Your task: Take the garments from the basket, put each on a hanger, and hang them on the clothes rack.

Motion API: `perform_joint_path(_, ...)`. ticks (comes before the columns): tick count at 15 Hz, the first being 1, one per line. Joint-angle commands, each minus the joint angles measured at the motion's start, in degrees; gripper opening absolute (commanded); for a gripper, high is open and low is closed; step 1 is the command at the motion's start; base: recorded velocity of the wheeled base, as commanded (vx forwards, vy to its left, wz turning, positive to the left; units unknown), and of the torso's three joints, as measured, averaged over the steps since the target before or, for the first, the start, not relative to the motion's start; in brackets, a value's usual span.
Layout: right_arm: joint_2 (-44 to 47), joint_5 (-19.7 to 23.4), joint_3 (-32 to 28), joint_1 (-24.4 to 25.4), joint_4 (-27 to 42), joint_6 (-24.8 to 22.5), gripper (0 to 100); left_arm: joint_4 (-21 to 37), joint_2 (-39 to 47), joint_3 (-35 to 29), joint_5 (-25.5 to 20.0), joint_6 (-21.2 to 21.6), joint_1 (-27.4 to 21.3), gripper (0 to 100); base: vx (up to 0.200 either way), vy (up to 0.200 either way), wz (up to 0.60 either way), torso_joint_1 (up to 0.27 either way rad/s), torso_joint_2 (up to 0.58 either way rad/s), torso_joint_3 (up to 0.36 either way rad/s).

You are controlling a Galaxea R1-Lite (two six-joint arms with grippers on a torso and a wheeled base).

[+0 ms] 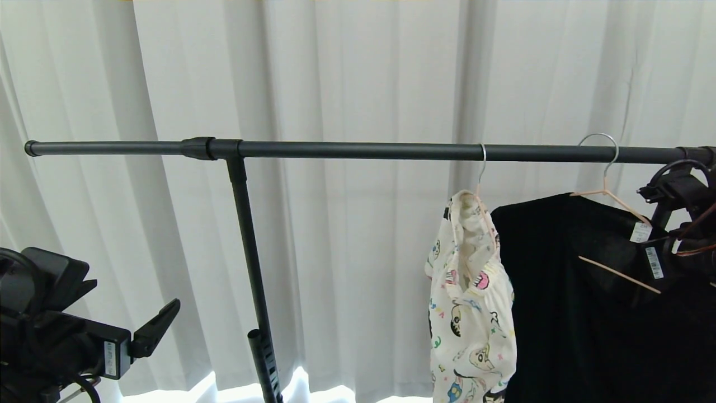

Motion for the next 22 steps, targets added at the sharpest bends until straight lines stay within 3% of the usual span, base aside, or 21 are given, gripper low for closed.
perform_joint_path(1, 0.2, -0.1, 0.0, 0.7, -0.1, -0.1, 0, -0.1, -0.1, 0.1, 0.0, 0.0, 0.0, 100, 0.000, 0.000, 0.00, 0.000, 0.00, 0.000)
perform_joint_path(7, -0.2, -0.5, 0.1, 1.5, 0.0, -0.1, 0, 0.0, -0.8, 0.5, 0.0, 0.0, 0.0, 100, 0.000, 0.000, 0.00, 0.000, 0.00, 0.000)
perform_joint_path(8, -0.2, -0.5, 0.1, 1.8, 0.0, 0.0, 100, -0.1, -0.8, 0.4, 0.0, 0.0, 0.0, 100, 0.000, 0.000, 0.00, 0.000, 0.00, 0.000)
perform_joint_path(17, -6.5, -0.4, 1.2, 2.8, 1.5, 0.1, 100, -0.1, -1.0, 0.4, 0.0, 0.1, 0.0, 100, 0.000, 0.000, 0.00, 0.000, 0.00, 0.000)
perform_joint_path(22, -14.9, 3.3, 1.3, 2.6, 2.8, 0.3, 100, 0.0, -1.5, 0.6, 0.0, -0.1, 0.1, 100, 0.000, 0.000, 0.00, 0.000, 0.00, 0.000)
